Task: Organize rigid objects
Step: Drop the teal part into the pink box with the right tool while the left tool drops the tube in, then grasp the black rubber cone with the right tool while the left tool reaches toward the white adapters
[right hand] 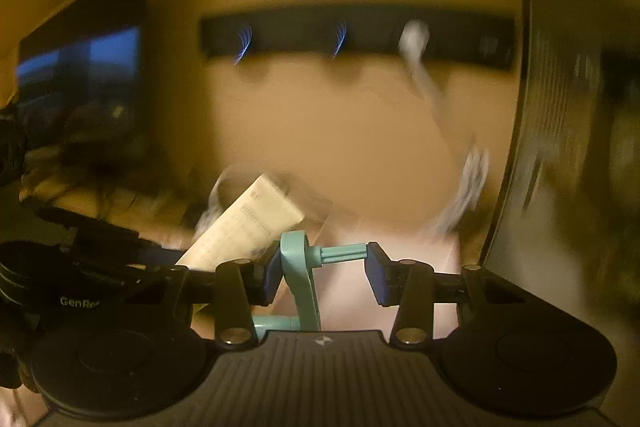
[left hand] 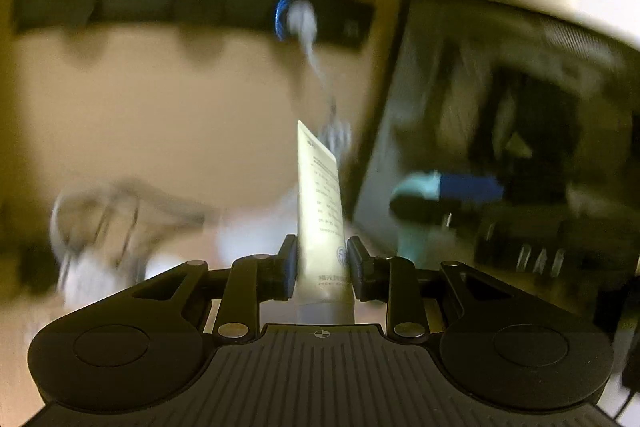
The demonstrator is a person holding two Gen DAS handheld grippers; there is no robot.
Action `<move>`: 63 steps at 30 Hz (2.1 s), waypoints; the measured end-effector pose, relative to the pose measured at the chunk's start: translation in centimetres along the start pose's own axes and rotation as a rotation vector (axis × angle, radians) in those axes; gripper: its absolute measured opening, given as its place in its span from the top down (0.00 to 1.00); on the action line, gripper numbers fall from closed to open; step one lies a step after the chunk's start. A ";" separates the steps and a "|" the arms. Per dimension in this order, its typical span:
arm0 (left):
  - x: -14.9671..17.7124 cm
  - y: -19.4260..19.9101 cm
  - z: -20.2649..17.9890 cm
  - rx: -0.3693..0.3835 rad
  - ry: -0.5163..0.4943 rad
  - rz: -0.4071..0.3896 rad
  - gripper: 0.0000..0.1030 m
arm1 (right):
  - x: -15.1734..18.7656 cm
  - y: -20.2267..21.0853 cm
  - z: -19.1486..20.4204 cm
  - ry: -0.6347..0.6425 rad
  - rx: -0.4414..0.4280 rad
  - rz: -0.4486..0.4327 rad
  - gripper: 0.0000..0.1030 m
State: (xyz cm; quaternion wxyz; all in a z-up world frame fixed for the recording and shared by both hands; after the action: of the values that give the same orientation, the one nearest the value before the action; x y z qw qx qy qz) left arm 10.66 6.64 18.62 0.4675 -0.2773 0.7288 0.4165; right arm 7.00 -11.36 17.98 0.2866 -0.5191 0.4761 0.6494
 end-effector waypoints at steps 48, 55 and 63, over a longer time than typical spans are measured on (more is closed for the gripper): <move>16.9 13.1 19.2 -0.504 0.620 0.189 0.73 | 10.9 -18.3 17.1 0.302 -0.130 0.322 0.59; 16.3 9.5 18.9 -0.449 0.594 0.221 0.73 | 13.1 -12.6 15.0 0.306 -0.124 0.325 0.60; 14.8 8.1 20.0 -0.525 0.591 0.152 0.73 | 14.8 -8.7 11.1 0.352 0.044 0.317 0.52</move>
State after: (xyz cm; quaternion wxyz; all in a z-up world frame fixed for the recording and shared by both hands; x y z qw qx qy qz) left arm 7.18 27.77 3.58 0.1186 -0.4404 0.7192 0.5242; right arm 5.70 0.28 1.29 0.1047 -0.5366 0.6084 0.5753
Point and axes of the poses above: each gripper's, at about its wrist camera, not at the fingertips, and y roughly against the way its jaws point, z to its left, x to its underside, the point moved 1 cm from there along -y, roughly the way its jaws point, and after that the axes turned 5 degrees about -z, right-handed, at the moved point
